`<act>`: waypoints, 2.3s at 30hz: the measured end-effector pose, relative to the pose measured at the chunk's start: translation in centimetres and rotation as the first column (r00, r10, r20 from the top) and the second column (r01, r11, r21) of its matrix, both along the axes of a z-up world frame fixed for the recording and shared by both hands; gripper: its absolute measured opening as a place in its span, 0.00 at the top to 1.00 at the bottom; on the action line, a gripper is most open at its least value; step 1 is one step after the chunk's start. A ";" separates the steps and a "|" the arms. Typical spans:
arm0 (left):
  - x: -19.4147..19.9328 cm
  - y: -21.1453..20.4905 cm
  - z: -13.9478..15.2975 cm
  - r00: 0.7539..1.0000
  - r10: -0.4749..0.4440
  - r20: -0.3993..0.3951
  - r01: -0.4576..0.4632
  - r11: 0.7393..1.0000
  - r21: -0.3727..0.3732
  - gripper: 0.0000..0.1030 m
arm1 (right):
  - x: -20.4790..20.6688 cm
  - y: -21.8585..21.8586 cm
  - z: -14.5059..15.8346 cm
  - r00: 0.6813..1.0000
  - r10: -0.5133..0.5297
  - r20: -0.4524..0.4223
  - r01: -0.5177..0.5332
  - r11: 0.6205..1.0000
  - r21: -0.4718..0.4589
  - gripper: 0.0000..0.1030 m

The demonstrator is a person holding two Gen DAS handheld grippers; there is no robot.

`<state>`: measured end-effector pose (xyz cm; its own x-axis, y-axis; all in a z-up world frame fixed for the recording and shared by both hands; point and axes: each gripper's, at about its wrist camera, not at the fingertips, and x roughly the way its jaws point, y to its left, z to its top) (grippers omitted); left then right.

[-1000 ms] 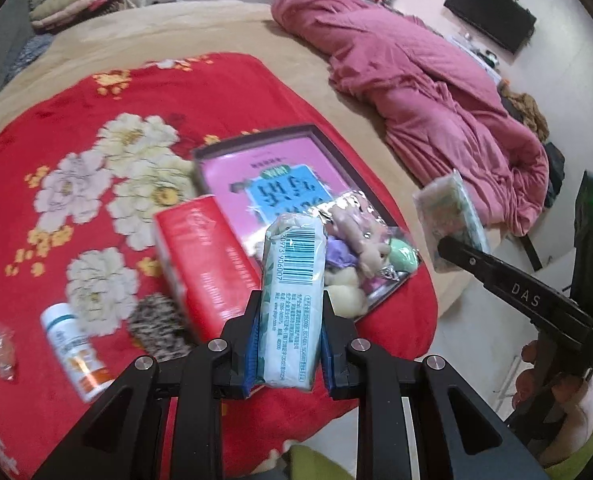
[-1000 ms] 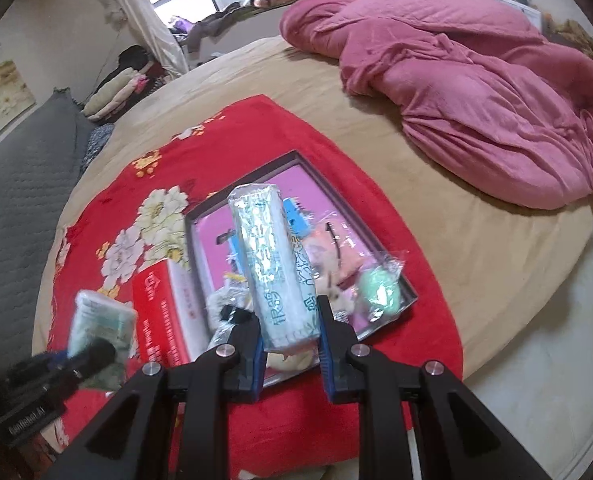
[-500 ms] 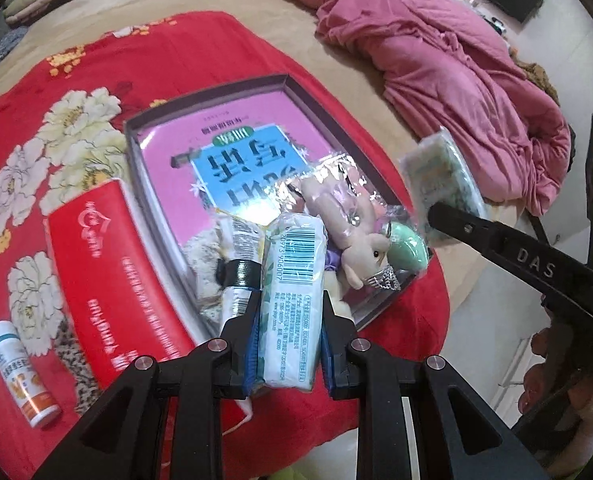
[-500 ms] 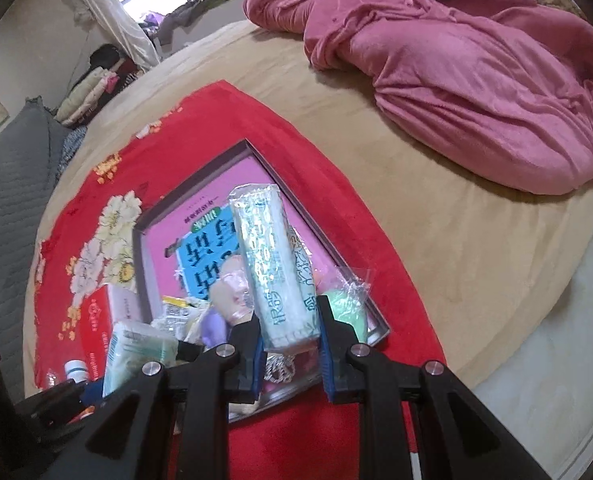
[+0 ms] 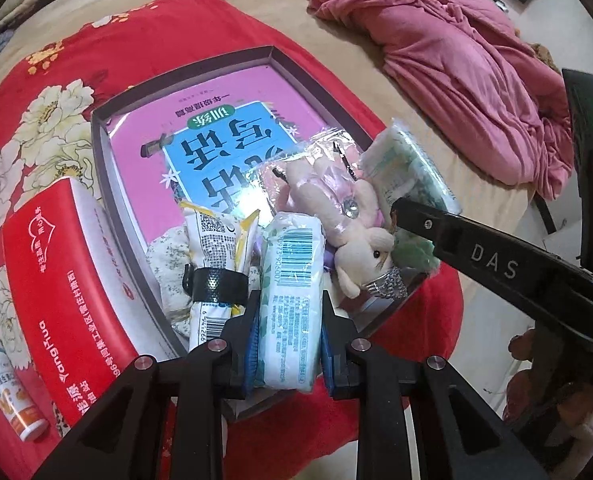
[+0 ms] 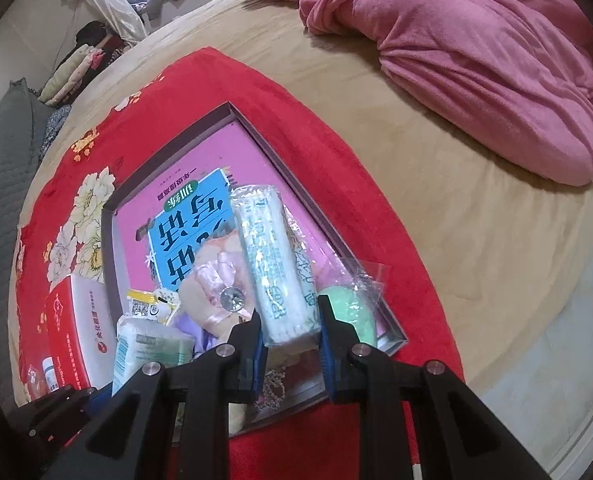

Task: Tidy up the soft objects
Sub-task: 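Lower and release the packet onto the tray with the left tool while the right tool releases the roll, then move both open tools back from the tray toward the remaining items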

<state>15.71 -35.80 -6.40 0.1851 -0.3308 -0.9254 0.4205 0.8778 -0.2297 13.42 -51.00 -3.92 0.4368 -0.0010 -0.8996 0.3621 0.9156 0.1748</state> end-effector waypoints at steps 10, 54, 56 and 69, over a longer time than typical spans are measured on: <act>0.3 0.3 -0.3 1.000 0.013 -0.016 -0.013 1.000 -0.012 0.75 | -0.2 1.1 0.4 0.999 0.042 0.000 -0.042 0.999 -0.005 0.75; -1.1 4.3 7.2 0.993 0.031 0.116 -0.019 0.994 -0.108 0.28 | -5.2 2.1 7.1 0.989 -0.006 0.150 0.018 0.997 -0.079 0.48; -1.3 5.0 7.7 0.992 0.039 0.123 -0.025 0.993 -0.114 0.27 | -5.3 2.6 7.7 0.987 0.000 0.162 0.014 0.996 -0.084 0.48; -3.5 12.4 11.7 0.969 0.118 0.217 -0.092 0.988 -0.124 0.26 | -5.5 9.1 10.7 0.971 0.090 0.221 -0.066 0.991 -0.114 0.42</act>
<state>12.16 -23.44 5.26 0.4214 -0.3978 -0.8150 0.3791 0.8937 -0.2402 7.97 -41.93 6.81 0.6304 -0.0487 -0.7748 0.2516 0.9570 0.1446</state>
